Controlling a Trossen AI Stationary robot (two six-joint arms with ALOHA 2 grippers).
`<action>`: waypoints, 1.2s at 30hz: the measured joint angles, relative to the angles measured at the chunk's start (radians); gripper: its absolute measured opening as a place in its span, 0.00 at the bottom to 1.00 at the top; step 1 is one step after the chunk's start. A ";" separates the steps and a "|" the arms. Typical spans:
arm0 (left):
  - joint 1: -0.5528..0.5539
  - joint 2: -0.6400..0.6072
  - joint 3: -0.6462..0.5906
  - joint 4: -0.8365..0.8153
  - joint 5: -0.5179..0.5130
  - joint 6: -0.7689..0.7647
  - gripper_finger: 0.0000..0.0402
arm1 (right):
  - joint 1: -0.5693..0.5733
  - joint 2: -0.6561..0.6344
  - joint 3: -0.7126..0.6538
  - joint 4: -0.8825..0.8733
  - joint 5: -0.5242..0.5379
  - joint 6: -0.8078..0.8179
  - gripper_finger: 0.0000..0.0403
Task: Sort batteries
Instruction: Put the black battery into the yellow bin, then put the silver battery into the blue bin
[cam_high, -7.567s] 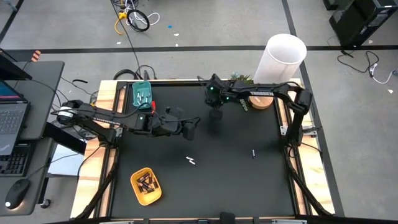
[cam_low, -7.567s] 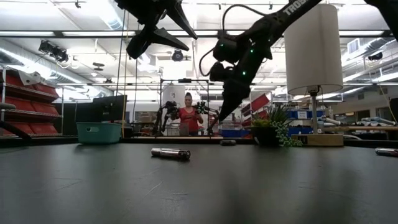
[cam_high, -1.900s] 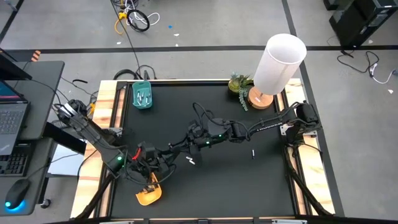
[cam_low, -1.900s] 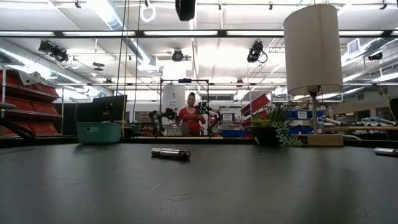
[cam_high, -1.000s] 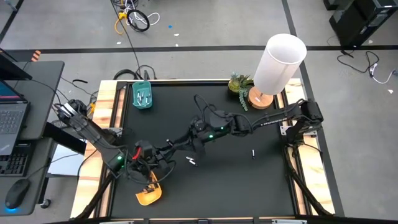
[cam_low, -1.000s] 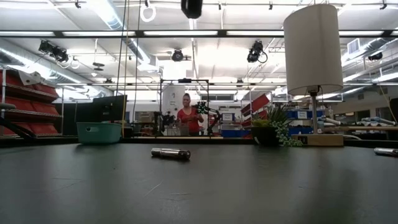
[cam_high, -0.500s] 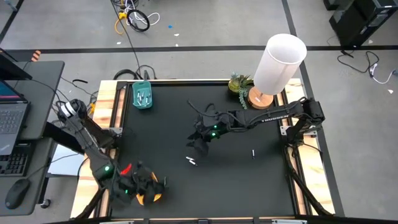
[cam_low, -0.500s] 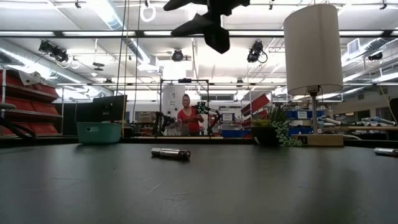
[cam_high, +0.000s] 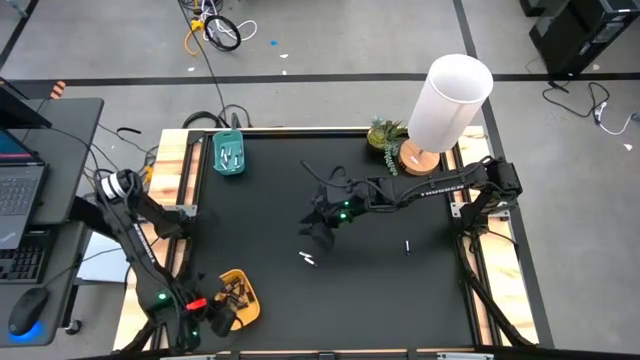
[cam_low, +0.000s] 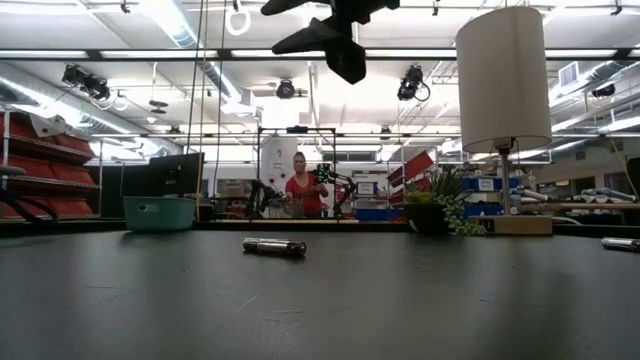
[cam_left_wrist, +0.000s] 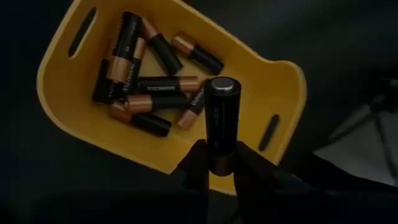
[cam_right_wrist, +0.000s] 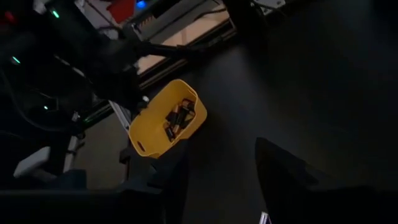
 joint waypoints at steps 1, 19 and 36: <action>0.002 0.010 0.000 -0.003 0.007 -0.002 0.15 | 0.000 0.000 0.000 0.009 0.000 0.000 0.41; 0.067 0.062 0.006 -0.012 0.081 0.023 0.50 | 0.000 -0.003 0.000 0.034 -0.002 0.009 0.40; 0.258 0.058 0.122 -0.019 -0.365 0.339 0.44 | -0.051 -0.128 -0.002 -0.468 -0.006 -0.021 0.40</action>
